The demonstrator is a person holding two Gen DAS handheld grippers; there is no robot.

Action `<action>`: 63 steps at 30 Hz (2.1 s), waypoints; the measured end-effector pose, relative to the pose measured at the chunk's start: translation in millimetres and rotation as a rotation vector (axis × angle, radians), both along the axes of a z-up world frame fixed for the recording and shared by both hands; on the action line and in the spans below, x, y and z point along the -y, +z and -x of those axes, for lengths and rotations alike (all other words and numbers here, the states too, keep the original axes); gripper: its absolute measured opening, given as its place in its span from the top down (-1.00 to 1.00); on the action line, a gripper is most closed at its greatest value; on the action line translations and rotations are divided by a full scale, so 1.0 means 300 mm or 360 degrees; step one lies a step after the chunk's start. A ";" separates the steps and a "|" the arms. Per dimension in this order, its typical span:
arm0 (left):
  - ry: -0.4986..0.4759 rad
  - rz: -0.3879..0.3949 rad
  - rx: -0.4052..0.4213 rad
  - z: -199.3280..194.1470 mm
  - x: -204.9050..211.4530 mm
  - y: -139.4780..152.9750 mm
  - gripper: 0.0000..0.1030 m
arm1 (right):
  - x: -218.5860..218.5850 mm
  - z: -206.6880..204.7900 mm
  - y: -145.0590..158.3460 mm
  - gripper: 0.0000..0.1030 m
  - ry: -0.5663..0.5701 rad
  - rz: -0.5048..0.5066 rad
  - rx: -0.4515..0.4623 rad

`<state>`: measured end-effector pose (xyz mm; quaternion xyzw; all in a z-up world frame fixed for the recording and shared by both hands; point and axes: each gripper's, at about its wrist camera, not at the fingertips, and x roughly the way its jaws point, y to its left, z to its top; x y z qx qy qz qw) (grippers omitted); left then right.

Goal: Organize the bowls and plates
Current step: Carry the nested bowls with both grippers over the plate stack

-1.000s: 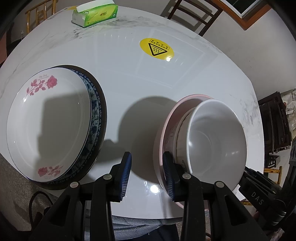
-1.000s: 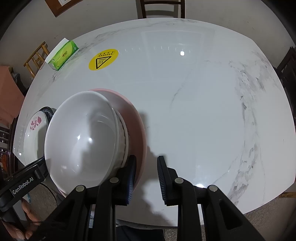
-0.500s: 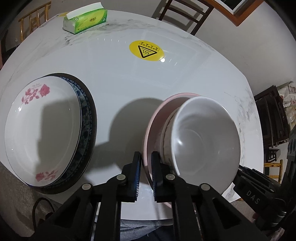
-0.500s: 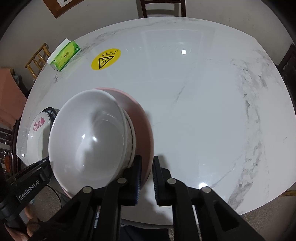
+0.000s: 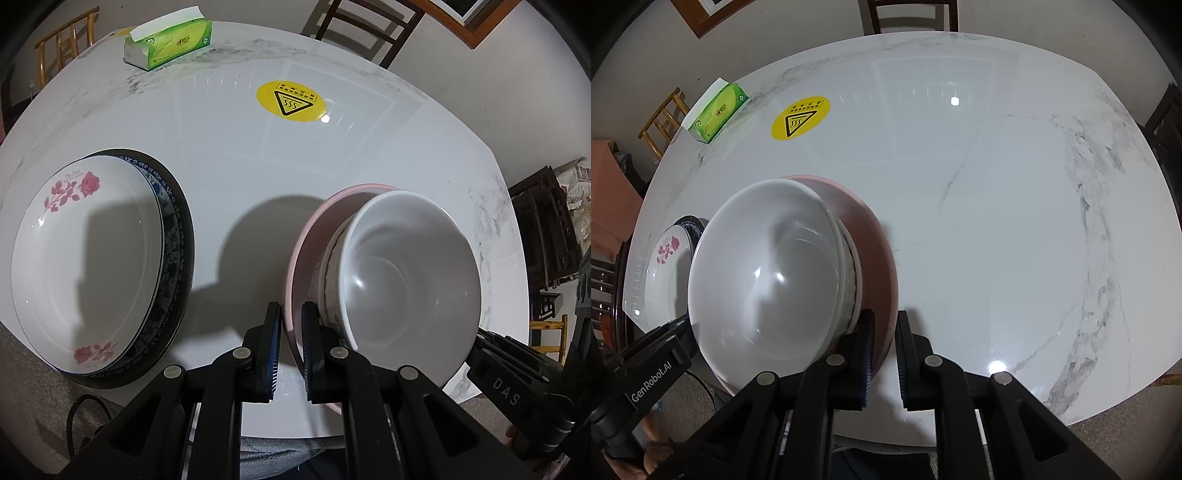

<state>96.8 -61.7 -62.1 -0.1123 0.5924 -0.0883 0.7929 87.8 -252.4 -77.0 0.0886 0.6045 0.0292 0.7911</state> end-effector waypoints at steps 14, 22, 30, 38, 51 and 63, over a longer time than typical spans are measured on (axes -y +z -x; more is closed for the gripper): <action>-0.0015 -0.0015 0.0010 0.000 -0.003 0.011 0.87 | -0.003 -0.002 0.012 0.78 0.0010 0.0017 0.0012; -0.0019 -0.0022 0.0035 0.001 -0.010 0.033 0.87 | -0.010 -0.001 0.036 0.78 0.0023 0.0028 0.0029; -0.0009 -0.0027 0.0071 0.002 -0.034 0.070 0.87 | -0.032 -0.003 0.072 0.78 0.0048 0.0032 0.0059; 0.0026 -0.0030 0.0102 0.006 -0.075 0.113 0.87 | -0.088 -0.016 0.116 0.78 0.0088 0.0036 0.0094; 0.0138 -0.0045 0.0174 0.025 -0.234 0.203 0.87 | -0.258 -0.042 0.205 0.78 0.0224 0.0046 0.0157; 0.0255 -0.0073 0.0202 0.055 -0.406 0.241 0.87 | -0.437 -0.043 0.238 0.78 0.0343 0.0027 0.0174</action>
